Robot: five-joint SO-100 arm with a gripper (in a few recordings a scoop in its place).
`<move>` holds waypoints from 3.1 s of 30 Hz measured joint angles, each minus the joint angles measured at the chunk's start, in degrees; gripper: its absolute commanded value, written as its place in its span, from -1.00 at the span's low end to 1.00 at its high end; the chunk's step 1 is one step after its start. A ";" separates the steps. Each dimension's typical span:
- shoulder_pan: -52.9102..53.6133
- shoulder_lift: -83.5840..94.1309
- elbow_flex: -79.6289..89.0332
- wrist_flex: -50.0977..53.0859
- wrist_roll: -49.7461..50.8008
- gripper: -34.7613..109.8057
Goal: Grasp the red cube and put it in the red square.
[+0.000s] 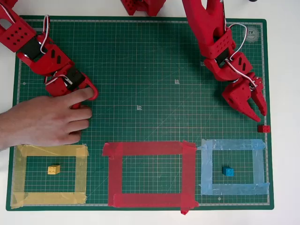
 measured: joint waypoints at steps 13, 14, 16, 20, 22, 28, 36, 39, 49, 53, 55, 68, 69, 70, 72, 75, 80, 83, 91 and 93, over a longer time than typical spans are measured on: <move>1.93 -4.83 -4.22 -0.18 0.53 -0.15; 2.02 -5.54 -5.01 -0.18 0.53 -0.15; 2.72 -6.06 -5.71 -0.18 0.53 -0.15; 2.90 -7.47 -7.82 -0.18 0.53 -0.15; 2.72 -8.17 -8.61 -0.18 0.53 -0.15; 2.81 -10.55 -10.81 -0.18 0.53 -0.15; 2.81 -13.80 -14.94 -0.18 0.44 -0.15; 2.46 -15.47 -16.44 -0.18 0.53 -0.15; 2.37 -19.60 -21.36 0.26 0.62 -0.16; 2.37 -21.71 -25.58 3.08 0.97 -0.16; 2.37 -22.24 -26.89 4.22 1.32 -0.16; 1.41 -24.87 -34.45 10.63 2.37 -0.16; 1.41 -24.96 -34.54 10.90 2.37 -0.16; 1.41 -25.05 -34.63 10.90 2.37 -0.16; 1.41 -25.22 -35.16 11.34 2.37 -0.16; 1.41 -25.40 -36.12 13.10 2.37 -0.16; 1.41 -25.40 -37.62 15.64 3.08 -0.16; 1.41 -25.40 -38.50 17.05 3.25 -0.16; 1.41 -25.40 -40.96 21.09 3.43 -0.16; 1.41 -25.40 -41.57 22.68 3.87 -0.16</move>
